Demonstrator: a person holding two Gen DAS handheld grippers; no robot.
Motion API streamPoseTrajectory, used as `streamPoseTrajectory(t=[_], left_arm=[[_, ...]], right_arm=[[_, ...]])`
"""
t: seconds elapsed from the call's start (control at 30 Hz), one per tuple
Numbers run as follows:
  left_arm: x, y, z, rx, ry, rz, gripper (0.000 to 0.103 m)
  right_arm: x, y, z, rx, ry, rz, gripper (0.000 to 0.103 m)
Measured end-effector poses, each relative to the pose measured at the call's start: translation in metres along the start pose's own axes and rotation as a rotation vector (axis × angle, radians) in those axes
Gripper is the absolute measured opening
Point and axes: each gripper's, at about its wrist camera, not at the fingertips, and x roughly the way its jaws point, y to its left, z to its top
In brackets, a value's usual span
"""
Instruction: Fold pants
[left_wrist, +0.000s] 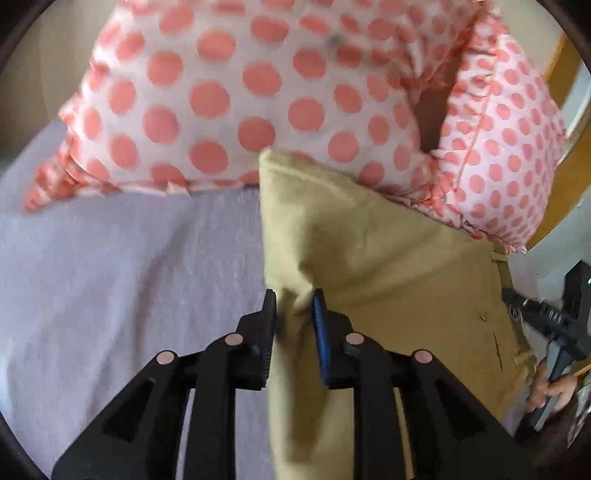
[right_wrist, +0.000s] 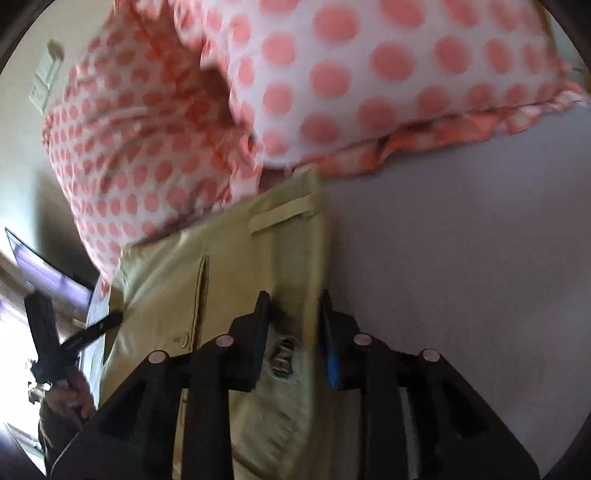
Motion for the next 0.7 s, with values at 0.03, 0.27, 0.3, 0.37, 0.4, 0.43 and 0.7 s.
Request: streamPoseTrajectory(t=[0.03, 0.27, 0.3, 0.37, 0.4, 0.43, 0.7], left_arm=[[-0.012, -0.003, -0.004, 0.014, -0.033, 0.0, 0.023], [-0.028, -0.043, -0.051, 0.037, 0.029, -0.221, 0.061], [-0.017, -0.049, -0.056, 0.036, 0.06, -0.206, 0.065], [-0.011, -0.057, -0.06, 0.053, 0.056, -0.15, 0.066], [-0.015, -0.064, -0.062, 0.073, 0.05, -0.106, 0.068], [-0.019, -0.067, -0.064, 0.08, 0.052, -0.078, 0.072], [-0.089, -0.074, -0.145, 0.143, -0.005, 0.208, 0.101]], right_arm=[[-0.01, 0.001, 0.0, -0.006, -0.037, -0.002, 0.036], [-0.023, 0.037, -0.024, -0.06, 0.014, 0.221, 0.086], [-0.012, 0.038, -0.028, -0.05, 0.055, 0.192, 0.088], [0.002, 0.036, -0.035, -0.017, 0.107, 0.136, 0.089], [0.0, 0.035, -0.039, -0.013, 0.096, 0.126, 0.089], [-0.009, 0.039, -0.043, -0.014, 0.081, 0.071, 0.089], [-0.088, 0.086, -0.138, -0.249, -0.084, -0.115, 0.102]])
